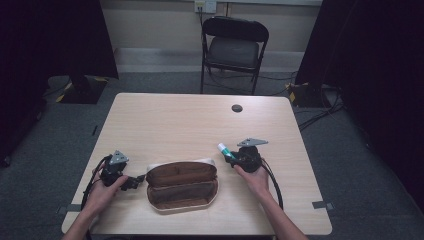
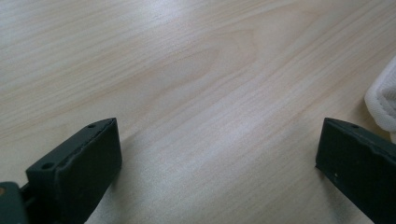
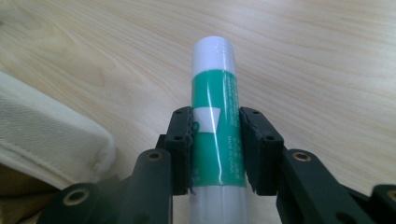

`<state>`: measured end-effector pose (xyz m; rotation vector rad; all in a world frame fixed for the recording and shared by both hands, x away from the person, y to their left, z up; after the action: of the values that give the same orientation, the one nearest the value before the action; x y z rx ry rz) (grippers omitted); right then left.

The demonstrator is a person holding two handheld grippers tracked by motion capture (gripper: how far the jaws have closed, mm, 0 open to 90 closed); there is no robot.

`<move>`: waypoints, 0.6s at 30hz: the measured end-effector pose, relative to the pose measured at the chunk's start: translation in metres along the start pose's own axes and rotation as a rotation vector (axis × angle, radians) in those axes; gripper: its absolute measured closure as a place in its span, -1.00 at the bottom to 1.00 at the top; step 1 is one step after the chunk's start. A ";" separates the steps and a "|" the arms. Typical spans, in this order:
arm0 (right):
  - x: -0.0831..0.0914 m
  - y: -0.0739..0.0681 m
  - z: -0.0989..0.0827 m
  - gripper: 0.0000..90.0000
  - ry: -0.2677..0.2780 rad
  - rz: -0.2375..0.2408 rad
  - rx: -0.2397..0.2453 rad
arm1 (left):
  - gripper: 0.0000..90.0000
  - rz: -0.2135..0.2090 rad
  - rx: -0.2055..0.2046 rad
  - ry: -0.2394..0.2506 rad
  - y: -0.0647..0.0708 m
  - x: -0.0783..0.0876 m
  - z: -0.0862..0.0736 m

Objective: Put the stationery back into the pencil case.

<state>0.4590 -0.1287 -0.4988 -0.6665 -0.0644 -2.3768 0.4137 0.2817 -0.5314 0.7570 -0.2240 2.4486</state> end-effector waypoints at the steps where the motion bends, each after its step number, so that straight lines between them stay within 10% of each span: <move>1: 0.002 0.000 0.002 0.47 0.004 0.001 0.003 | -1.00 0.000 0.000 0.000 0.000 0.000 0.000; 18: 0.075 -0.007 0.030 0.47 0.115 -0.011 0.045 | -1.00 0.000 0.001 0.000 0.000 0.000 0.000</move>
<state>0.4192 -0.1607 -0.4357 -0.5079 -0.0719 -2.4117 0.4137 0.2816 -0.5315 0.7570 -0.2230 2.4487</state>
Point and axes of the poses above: each handheld gripper's, and its own axes: x roughly backward along the jaws, z roughly out of its top, y roughly to its right, the point moved 4 cm from there along -x, roughly forward along the jaws, and after that the axes turned 10 degrees about y, right-handed, at the moved point
